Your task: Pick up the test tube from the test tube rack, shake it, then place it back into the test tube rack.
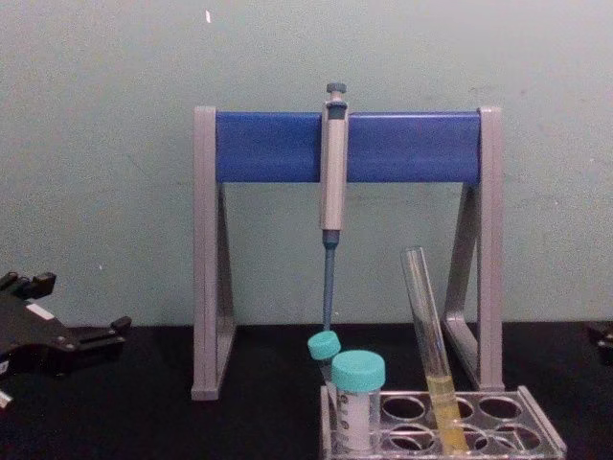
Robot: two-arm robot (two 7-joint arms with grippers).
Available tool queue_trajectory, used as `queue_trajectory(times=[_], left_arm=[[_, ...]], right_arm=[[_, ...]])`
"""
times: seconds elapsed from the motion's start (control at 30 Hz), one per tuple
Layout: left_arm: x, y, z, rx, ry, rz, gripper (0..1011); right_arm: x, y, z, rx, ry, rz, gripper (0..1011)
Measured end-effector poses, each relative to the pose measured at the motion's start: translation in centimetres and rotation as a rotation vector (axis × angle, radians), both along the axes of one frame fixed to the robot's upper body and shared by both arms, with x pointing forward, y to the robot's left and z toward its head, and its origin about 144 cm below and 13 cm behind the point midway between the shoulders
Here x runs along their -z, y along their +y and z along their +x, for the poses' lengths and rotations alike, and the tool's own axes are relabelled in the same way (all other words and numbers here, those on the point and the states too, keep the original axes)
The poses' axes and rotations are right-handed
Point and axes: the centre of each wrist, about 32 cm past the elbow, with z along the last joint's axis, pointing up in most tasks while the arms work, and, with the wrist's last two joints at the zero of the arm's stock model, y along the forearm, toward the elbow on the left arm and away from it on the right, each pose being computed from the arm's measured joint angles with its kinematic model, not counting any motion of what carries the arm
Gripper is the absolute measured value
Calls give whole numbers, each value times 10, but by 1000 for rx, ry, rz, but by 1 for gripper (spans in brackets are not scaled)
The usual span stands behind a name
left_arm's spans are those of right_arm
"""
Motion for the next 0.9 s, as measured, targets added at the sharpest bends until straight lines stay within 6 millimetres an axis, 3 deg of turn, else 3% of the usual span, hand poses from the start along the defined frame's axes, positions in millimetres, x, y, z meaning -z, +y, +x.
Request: queue_trajectory(times=[0.9], left_arm=[[0, 0, 0, 0, 0, 0, 1001]], right_arm=[[0, 0, 0, 0, 0, -1, 1000]])
